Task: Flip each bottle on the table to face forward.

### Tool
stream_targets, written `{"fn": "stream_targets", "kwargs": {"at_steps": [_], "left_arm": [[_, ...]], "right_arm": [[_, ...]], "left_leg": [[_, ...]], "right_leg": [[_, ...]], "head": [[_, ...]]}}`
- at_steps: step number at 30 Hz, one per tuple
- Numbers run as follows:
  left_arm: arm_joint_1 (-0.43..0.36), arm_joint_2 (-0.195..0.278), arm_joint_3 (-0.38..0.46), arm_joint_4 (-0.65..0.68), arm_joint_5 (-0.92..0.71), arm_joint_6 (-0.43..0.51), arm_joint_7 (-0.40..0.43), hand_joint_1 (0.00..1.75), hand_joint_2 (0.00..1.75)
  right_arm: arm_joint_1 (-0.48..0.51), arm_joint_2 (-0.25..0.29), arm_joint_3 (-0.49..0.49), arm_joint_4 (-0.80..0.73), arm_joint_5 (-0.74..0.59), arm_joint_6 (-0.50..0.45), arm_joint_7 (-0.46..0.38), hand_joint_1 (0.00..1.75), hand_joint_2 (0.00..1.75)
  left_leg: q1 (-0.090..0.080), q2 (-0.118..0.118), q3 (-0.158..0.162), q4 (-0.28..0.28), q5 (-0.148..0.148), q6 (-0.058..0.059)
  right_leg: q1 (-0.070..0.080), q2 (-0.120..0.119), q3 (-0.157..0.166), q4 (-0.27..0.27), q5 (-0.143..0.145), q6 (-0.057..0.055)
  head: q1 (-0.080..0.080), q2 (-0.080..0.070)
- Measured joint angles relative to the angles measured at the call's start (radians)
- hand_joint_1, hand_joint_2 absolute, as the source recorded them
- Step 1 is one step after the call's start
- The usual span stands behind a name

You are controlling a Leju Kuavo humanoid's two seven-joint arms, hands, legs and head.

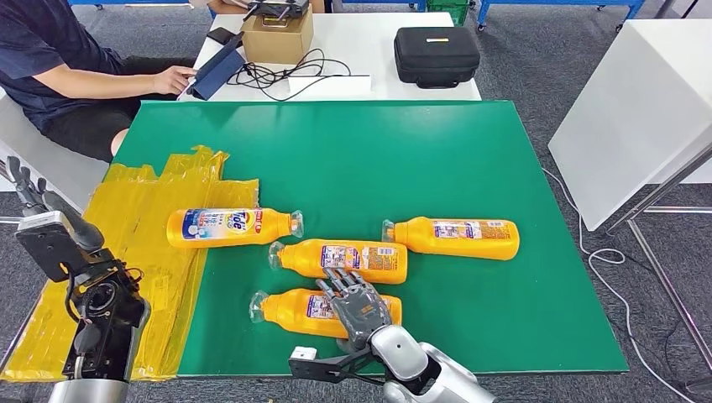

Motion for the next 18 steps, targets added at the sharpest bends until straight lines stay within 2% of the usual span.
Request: {"fn": "stream_targets", "kwargs": {"at_steps": [9,18], "left_arm": [[0.044,0.003,0.030,-0.027,0.011,0.000,-0.003,0.00,0.00],[0.062,0.003,0.041,-0.044,0.010,0.000,-0.003,0.00,0.00]], "right_arm": [[0.041,-0.043,-0.010,-0.084,0.022,0.010,0.013,0.00,1.75],[0.067,-0.063,-0.018,-0.134,0.034,0.032,0.022,0.00,1.75]], "left_leg": [[0.000,0.000,0.000,0.000,0.000,0.000],[0.000,0.000,0.000,0.000,0.000,0.000]], "right_leg": [[0.000,0.000,0.000,0.000,0.000,0.000],[0.000,0.000,0.000,0.000,0.000,0.000]], "head": [[0.000,0.000],[0.000,0.000]]}}
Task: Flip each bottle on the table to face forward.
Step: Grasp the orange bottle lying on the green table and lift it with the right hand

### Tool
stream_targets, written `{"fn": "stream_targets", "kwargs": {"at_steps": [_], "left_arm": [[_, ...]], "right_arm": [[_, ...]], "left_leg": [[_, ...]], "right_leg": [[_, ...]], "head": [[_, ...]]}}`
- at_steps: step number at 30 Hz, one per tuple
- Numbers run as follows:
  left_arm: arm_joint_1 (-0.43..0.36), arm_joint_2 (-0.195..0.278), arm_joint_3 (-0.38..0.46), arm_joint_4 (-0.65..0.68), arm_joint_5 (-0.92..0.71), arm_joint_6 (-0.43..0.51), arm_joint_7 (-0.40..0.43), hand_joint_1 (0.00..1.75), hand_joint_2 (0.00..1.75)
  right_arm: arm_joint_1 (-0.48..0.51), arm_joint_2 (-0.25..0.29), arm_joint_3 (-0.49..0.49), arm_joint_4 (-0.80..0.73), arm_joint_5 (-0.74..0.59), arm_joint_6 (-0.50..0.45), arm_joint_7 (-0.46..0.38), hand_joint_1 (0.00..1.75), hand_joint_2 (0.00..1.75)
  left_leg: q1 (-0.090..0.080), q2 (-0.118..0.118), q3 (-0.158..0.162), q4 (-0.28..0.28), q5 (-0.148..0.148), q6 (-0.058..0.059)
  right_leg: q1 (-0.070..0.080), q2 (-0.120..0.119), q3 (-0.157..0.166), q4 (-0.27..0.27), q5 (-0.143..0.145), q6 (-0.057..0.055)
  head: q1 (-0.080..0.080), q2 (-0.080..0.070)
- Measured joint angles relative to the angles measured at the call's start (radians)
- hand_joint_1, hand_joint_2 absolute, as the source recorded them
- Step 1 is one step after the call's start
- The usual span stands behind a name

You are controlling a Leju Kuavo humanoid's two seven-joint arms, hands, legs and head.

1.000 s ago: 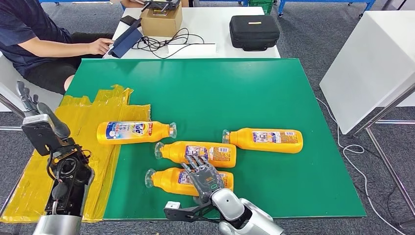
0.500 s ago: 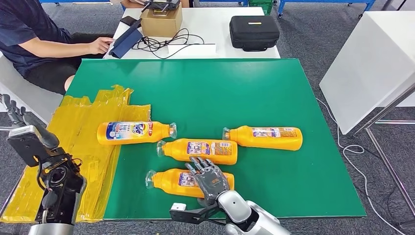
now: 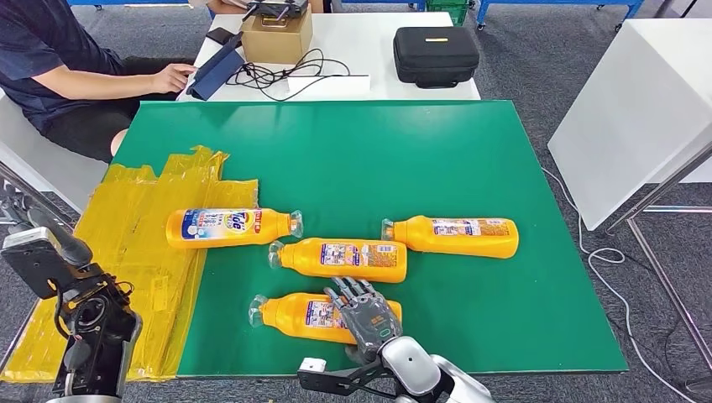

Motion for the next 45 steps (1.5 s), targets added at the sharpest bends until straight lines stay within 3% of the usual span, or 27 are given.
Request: {"fn": "stream_targets", "kwargs": {"at_steps": [6,10,11,45], "left_arm": [[0.004,0.000,0.010,-0.004,-0.002,-0.008,0.000,0.00,0.00],[0.000,0.000,0.010,-0.004,-0.007,-0.013,0.001,0.00,0.00],[-0.002,0.000,0.010,-0.003,-0.007,-0.013,0.002,0.00,0.00],[-0.012,0.000,0.011,0.014,0.029,-0.010,-0.008,0.00,0.00]], "right_arm": [[0.022,-0.002,-0.026,-0.021,0.018,0.023,0.012,0.00,1.75],[0.027,0.000,-0.050,-0.024,0.015,0.046,0.013,1.68,1.75],[0.029,0.000,-0.054,-0.024,0.015,0.051,0.012,1.75,1.75],[0.070,-0.031,-0.121,-0.012,-0.018,0.048,-0.016,1.75,1.75]], "left_leg": [[0.000,0.000,0.000,0.000,0.000,0.000],[0.000,0.000,0.000,0.000,0.000,0.000],[0.000,0.000,0.000,0.000,0.000,0.000],[-0.001,0.000,0.010,-0.001,-0.001,0.000]], "right_leg": [[0.000,0.000,0.000,0.000,0.000,0.000],[0.000,0.000,0.000,0.000,0.000,0.000],[0.000,0.000,0.000,0.000,0.000,0.000],[0.000,0.000,0.000,-0.002,-0.001,0.000]], "head": [[0.000,0.000],[0.000,0.000],[0.000,0.000],[0.000,0.000]]}}
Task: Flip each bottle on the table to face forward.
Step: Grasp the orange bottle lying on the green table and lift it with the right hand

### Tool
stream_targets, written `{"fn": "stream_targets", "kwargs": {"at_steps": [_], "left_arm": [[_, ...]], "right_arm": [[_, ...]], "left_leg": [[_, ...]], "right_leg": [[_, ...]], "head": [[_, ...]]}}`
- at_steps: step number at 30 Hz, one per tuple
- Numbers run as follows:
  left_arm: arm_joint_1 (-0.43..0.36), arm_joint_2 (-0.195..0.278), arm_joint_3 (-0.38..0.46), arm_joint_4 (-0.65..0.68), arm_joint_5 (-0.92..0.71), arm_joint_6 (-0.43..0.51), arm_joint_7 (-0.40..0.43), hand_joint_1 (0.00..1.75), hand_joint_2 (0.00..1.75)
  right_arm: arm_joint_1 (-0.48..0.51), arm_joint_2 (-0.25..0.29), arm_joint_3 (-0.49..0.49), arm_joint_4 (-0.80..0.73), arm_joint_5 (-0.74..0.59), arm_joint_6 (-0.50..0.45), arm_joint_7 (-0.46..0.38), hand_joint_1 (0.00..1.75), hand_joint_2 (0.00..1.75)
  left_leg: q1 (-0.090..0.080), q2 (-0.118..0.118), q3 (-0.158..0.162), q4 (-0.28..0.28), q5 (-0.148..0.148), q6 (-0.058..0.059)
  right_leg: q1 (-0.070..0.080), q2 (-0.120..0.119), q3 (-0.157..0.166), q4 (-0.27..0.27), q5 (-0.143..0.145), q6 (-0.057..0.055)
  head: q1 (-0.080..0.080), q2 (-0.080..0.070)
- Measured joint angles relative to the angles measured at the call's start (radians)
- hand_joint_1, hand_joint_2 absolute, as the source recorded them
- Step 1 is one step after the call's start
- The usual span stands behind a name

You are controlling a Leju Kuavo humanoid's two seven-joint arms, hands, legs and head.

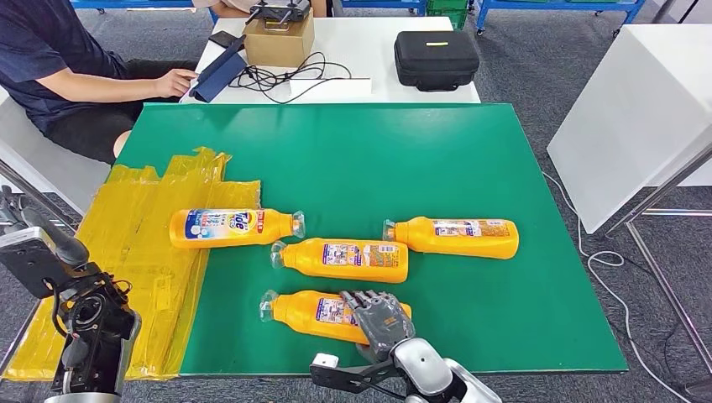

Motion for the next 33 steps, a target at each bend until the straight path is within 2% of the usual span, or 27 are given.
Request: {"fn": "stream_targets", "kwargs": {"at_steps": [3,5,7,10,13,15,25,27,30,31,33], "left_arm": [[-0.004,0.000,0.000,0.010,0.026,-0.039,0.023,0.00,0.00],[-0.011,0.002,-0.002,0.027,0.065,-0.095,0.054,0.00,0.87],[-0.025,0.003,-0.011,0.048,0.131,-0.179,0.096,0.00,1.75],[-0.024,0.006,-0.029,0.058,0.278,-0.350,0.171,0.00,1.75],[0.036,0.011,-0.036,0.018,0.390,-0.482,0.206,0.00,1.75],[0.062,0.012,-0.036,-0.002,0.409,-0.511,0.210,0.00,1.75],[0.065,0.012,-0.036,-0.006,0.411,-0.515,0.210,0.00,1.75],[0.085,0.012,-0.037,-0.024,0.417,-0.528,0.210,0.00,1.75],[0.175,0.007,-0.069,-0.125,0.419,-0.573,0.216,0.00,1.75],[0.202,0.000,-0.100,-0.169,0.413,-0.587,0.222,0.00,1.75],[0.197,-0.014,-0.201,-0.214,0.418,-0.594,0.243,0.00,1.75]], "right_arm": [[-0.004,-0.017,-0.010,0.007,-0.085,0.007,-0.036,1.75,1.75],[-0.028,-0.026,-0.038,0.021,-0.249,0.054,-0.107,1.75,1.75],[-0.072,-0.035,-0.090,0.053,-0.499,0.164,-0.224,1.75,1.75],[-0.073,-0.048,-0.207,0.086,-0.844,0.335,-0.398,1.75,1.75],[0.008,-0.047,-0.323,0.043,-1.014,0.410,-0.470,1.75,1.75],[0.038,-0.046,-0.355,0.022,-1.042,0.418,-0.480,1.75,1.75],[0.040,-0.046,-0.358,0.015,-1.044,0.419,-0.480,1.75,1.75],[0.055,-0.044,-0.375,-0.004,-1.051,0.421,-0.480,1.75,1.75],[0.047,-0.008,-0.434,-0.052,-1.070,0.418,-0.471,1.75,1.75],[0.008,0.017,-0.448,-0.058,-1.071,0.392,-0.463,1.75,1.75],[-0.140,0.097,-0.438,-0.002,-1.049,0.280,-0.436,1.75,1.75]], "left_leg": [[0.000,0.000,0.003,0.000,0.000,0.000],[0.000,0.003,0.007,0.000,-0.002,-0.001],[0.001,0.006,0.014,-0.001,-0.004,-0.002],[0.001,0.008,0.018,-0.001,-0.005,-0.001],[-0.001,0.008,0.012,0.000,-0.001,0.001],[-0.001,0.008,0.009,0.000,0.001,0.002],[-0.001,0.008,0.008,0.000,0.001,0.002],[-0.001,0.008,0.006,0.001,0.001,0.002],[0.000,0.008,-0.005,0.001,0.002,0.001],[0.001,0.008,-0.010,0.001,0.002,0.000],[0.002,0.006,-0.013,0.001,0.004,-0.002]], "right_leg": [[0.000,0.000,0.002,-0.001,0.000,0.000],[0.000,0.002,0.006,-0.002,0.000,0.000],[0.001,0.006,0.011,-0.003,-0.001,-0.001],[0.001,0.009,0.017,-0.003,0.001,-0.002],[0.001,0.009,0.020,-0.002,0.005,0.000],[0.001,0.009,0.018,-0.002,0.006,0.001],[0.001,0.009,0.018,-0.001,0.007,0.001],[0.001,0.009,0.016,-0.001,0.007,0.001],[0.002,0.009,0.003,0.000,0.006,0.001],[0.002,0.008,-0.001,0.000,0.006,0.001],[0.003,0.007,-0.004,0.001,0.006,0.001]], "head": [[0.000,0.000],[0.000,0.000],[0.001,0.000],[0.001,0.000],[0.000,0.000],[0.000,0.000],[0.000,0.000],[0.000,0.000],[0.000,0.000],[0.000,0.000],[0.000,0.000]]}}
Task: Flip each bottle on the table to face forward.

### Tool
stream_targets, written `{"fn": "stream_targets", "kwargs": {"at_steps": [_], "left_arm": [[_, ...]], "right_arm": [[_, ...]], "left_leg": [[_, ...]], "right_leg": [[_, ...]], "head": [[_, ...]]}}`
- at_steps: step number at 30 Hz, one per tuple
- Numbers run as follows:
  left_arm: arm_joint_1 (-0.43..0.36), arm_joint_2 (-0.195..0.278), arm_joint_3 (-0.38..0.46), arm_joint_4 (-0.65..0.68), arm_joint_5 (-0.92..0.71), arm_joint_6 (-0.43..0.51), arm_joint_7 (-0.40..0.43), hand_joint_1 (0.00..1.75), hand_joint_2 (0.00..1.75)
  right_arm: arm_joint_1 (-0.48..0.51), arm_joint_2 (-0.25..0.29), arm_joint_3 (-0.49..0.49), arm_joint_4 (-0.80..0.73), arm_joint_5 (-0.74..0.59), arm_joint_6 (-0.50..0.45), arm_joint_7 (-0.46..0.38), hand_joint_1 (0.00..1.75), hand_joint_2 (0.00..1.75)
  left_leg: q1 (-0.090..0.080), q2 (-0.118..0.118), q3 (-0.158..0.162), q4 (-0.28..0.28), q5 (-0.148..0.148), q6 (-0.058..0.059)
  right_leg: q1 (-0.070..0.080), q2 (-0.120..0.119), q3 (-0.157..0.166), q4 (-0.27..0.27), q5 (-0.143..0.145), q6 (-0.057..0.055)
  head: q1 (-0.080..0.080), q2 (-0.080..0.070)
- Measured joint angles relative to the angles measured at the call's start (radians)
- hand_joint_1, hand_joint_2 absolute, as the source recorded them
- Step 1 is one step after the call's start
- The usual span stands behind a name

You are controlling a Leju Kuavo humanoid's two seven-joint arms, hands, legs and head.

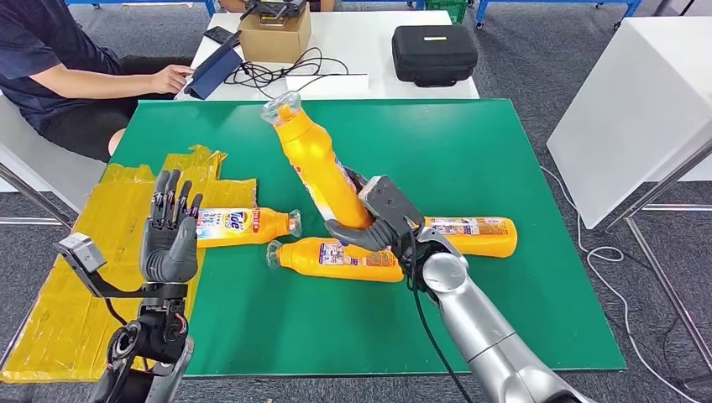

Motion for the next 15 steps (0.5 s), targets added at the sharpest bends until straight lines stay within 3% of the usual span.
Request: {"fn": "stream_targets", "kwargs": {"at_steps": [2,4,10,15], "left_arm": [[-0.037,-0.006,-0.107,-0.008,0.030,0.005,0.017,0.00,1.75],[-0.066,-0.006,-0.160,-0.004,0.051,0.010,0.027,0.00,1.75],[-0.099,-0.008,-0.212,0.001,0.068,0.029,0.046,0.00,1.75],[-0.117,-0.008,-0.230,0.008,0.075,0.034,0.052,0.00,1.75]], "right_arm": [[-0.147,0.100,0.030,0.108,0.028,-0.110,0.027,1.75,1.75],[-0.216,0.166,0.057,0.186,0.044,-0.160,0.042,1.75,1.75],[-0.321,0.276,0.110,0.303,0.100,-0.261,0.080,1.75,1.75],[-0.352,0.340,0.243,0.359,0.084,-0.344,0.120,1.75,1.75]], "left_leg": [[0.000,-0.001,-0.002,0.000,0.001,0.000],[0.000,-0.002,-0.005,0.000,0.001,0.000],[0.000,-0.001,-0.006,0.000,0.001,0.000],[0.001,-0.001,-0.007,0.000,0.001,0.000]], "right_leg": [[0.000,-0.001,-0.002,0.001,0.000,0.000],[0.000,-0.002,-0.005,0.001,0.000,0.000],[0.000,-0.002,-0.006,0.002,0.000,0.000],[0.000,-0.002,-0.007,0.002,0.000,0.000]], "head": [[0.000,0.000],[0.000,0.000],[0.000,0.000],[0.000,0.000]]}}
